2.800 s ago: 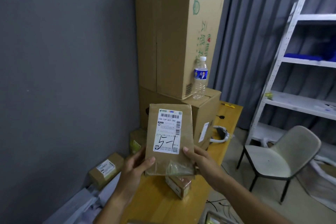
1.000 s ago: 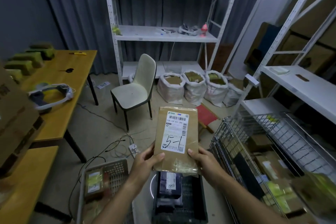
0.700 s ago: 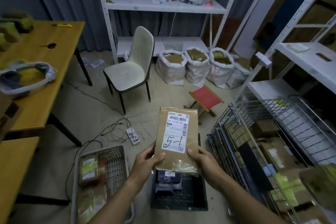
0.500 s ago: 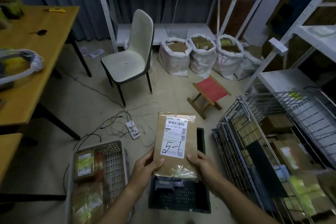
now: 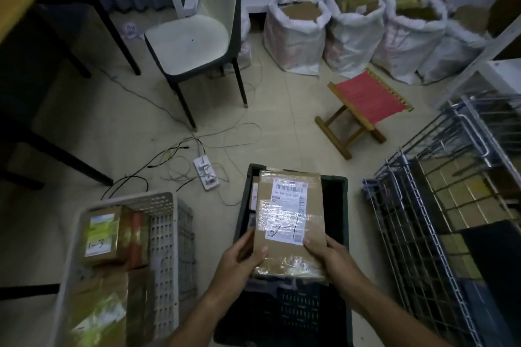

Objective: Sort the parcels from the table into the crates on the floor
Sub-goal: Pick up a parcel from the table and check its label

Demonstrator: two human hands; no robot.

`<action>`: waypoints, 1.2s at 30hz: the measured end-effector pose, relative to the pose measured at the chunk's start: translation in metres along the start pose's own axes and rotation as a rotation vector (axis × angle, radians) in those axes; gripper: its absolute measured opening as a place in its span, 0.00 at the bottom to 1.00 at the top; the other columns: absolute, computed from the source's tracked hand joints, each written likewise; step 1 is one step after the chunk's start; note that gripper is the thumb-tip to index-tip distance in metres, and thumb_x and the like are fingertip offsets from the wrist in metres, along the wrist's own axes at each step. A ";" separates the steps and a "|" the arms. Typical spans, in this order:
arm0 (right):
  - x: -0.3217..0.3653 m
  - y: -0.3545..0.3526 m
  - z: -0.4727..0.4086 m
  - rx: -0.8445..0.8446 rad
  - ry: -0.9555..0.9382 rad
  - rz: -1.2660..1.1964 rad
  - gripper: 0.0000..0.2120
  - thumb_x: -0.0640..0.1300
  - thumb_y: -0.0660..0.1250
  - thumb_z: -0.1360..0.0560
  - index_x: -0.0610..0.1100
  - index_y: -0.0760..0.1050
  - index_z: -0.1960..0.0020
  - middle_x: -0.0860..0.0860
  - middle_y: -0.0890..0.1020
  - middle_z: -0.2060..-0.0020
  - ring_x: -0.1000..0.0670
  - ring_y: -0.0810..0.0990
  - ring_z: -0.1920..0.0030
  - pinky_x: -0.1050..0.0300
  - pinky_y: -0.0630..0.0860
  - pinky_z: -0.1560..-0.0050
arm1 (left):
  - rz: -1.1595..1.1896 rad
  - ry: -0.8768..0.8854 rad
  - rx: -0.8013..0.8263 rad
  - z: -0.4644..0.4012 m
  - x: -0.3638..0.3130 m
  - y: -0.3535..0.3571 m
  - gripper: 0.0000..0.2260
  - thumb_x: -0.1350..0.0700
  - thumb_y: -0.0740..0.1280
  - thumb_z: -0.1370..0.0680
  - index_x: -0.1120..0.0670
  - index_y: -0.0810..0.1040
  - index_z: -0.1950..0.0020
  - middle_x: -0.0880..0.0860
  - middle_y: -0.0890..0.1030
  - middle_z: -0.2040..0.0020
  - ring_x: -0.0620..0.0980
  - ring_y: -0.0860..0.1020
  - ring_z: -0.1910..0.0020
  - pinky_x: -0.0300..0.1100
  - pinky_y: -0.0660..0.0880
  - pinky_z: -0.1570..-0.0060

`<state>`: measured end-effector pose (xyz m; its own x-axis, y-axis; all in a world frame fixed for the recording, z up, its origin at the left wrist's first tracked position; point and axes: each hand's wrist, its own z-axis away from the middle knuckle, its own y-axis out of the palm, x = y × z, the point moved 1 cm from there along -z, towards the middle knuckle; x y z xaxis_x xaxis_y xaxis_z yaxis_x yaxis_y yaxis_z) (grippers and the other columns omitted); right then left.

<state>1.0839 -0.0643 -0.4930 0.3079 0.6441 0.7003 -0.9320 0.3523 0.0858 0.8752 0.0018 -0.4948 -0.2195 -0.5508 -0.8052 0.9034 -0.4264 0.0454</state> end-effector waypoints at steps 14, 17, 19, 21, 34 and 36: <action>-0.059 0.024 -0.193 -0.064 -0.055 0.004 0.10 0.44 0.71 0.21 0.47 0.81 0.40 0.50 0.88 0.50 0.47 0.87 0.49 0.47 0.81 0.42 | -0.571 -0.071 -0.275 -0.184 0.139 -0.066 0.25 0.49 0.68 0.20 0.52 0.69 0.24 0.49 0.75 0.29 0.54 0.78 0.36 0.51 0.76 0.36; -0.068 0.030 -0.212 -0.069 -0.045 0.013 0.09 0.45 0.70 0.21 0.48 0.81 0.41 0.52 0.88 0.52 0.48 0.87 0.50 0.47 0.81 0.43 | -0.652 -0.033 -0.238 -0.198 0.144 -0.065 0.15 0.55 0.66 0.20 0.46 0.79 0.33 0.46 0.84 0.41 0.46 0.84 0.50 0.40 0.79 0.50; -0.074 0.032 -0.219 -0.075 -0.037 0.032 0.10 0.46 0.70 0.21 0.49 0.80 0.40 0.53 0.88 0.50 0.49 0.87 0.49 0.47 0.81 0.42 | -0.665 -0.016 -0.227 -0.203 0.146 -0.064 0.15 0.59 0.67 0.21 0.45 0.81 0.37 0.44 0.85 0.44 0.44 0.83 0.52 0.35 0.75 0.56; -0.079 0.032 -0.226 -0.083 -0.028 0.051 0.12 0.47 0.70 0.21 0.49 0.79 0.38 0.53 0.87 0.48 0.50 0.86 0.47 0.49 0.80 0.44 | -0.670 -0.003 -0.248 -0.205 0.147 -0.065 0.17 0.61 0.68 0.22 0.46 0.82 0.37 0.44 0.85 0.44 0.44 0.83 0.52 0.32 0.72 0.59; -0.080 0.030 -0.232 -0.132 -0.050 0.074 0.17 0.56 0.71 0.23 0.53 0.78 0.36 0.56 0.84 0.45 0.56 0.82 0.47 0.63 0.74 0.52 | -0.661 -0.031 -0.261 -0.207 0.147 -0.069 0.22 0.64 0.71 0.23 0.47 0.79 0.32 0.47 0.84 0.42 0.44 0.82 0.50 0.27 0.70 0.60; -0.078 0.026 -0.224 -0.138 -0.049 0.084 0.21 0.59 0.71 0.24 0.53 0.78 0.35 0.55 0.84 0.45 0.55 0.83 0.46 0.63 0.75 0.52 | -0.693 -0.031 -0.242 -0.204 0.142 -0.067 0.21 0.64 0.70 0.22 0.49 0.77 0.30 0.50 0.84 0.40 0.45 0.82 0.51 0.30 0.72 0.57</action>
<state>1.0783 0.0468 -0.7043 0.2168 0.6424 0.7351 -0.9179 0.3906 -0.0706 0.8583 0.0983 -0.7331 -0.7772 -0.2340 -0.5841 0.6085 -0.5156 -0.6032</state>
